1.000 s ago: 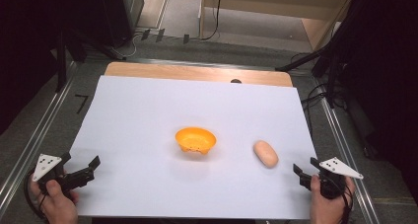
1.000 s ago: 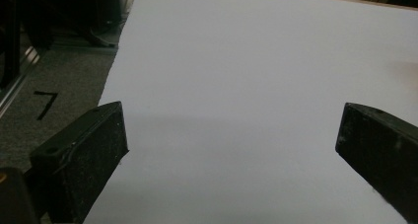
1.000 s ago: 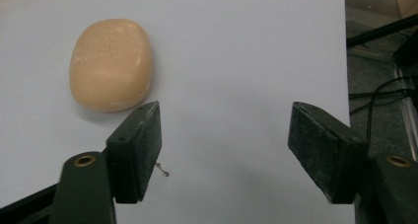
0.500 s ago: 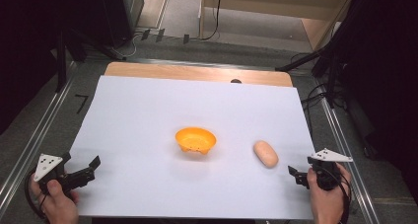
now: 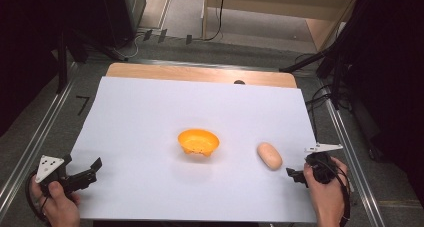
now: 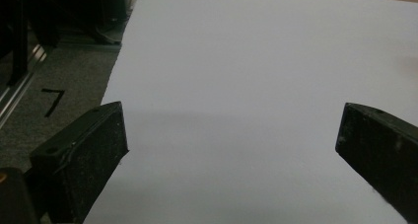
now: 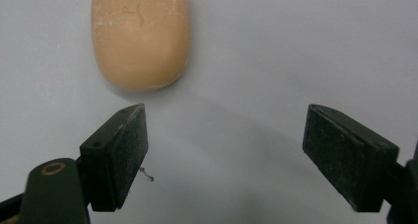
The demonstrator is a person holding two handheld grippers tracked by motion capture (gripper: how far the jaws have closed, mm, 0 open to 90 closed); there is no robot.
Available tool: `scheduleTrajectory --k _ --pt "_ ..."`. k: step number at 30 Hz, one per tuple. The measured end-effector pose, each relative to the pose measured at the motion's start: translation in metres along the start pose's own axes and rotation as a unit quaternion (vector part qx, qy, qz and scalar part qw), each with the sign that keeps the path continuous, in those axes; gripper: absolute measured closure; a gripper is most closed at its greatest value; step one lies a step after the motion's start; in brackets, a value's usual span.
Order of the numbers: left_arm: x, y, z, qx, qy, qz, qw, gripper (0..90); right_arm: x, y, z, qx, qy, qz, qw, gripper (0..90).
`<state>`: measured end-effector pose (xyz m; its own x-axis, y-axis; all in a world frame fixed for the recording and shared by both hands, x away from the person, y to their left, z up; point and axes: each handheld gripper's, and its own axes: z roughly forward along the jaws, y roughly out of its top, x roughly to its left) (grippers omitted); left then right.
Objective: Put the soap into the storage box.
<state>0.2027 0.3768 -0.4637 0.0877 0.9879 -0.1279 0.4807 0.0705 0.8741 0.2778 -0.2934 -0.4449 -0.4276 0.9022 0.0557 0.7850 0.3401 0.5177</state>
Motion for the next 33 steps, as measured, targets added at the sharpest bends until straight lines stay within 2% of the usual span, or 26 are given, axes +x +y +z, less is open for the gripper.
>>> scheduleTrajectory --k 4,12,17,20,33 --pt "0.0 0.0 0.0 0.0 -0.001 0.001 1.0 0.0 0.005 0.01 -0.002 0.017 0.002 0.003 0.9998 17.1" --pt "0.0 0.0 0.0 0.002 -0.001 0.003 1.0 0.0 0.016 0.029 0.005 0.057 0.016 -0.012 0.9982 16.0" --pt "0.0 0.0 0.0 0.001 -0.001 0.003 1.0 0.0 0.027 0.04 0.01 0.068 0.034 -0.026 0.9968 15.8" --pt "-0.001 0.0 0.0 0.001 -0.001 0.005 1.0 0.0 0.032 0.046 0.014 0.075 0.036 -0.033 0.996 15.7" --pt "-0.001 0.0 -0.001 -0.001 -0.001 0.005 1.0 0.0 0.038 0.059 0.035 0.091 0.046 -0.041 0.9939 16.3"
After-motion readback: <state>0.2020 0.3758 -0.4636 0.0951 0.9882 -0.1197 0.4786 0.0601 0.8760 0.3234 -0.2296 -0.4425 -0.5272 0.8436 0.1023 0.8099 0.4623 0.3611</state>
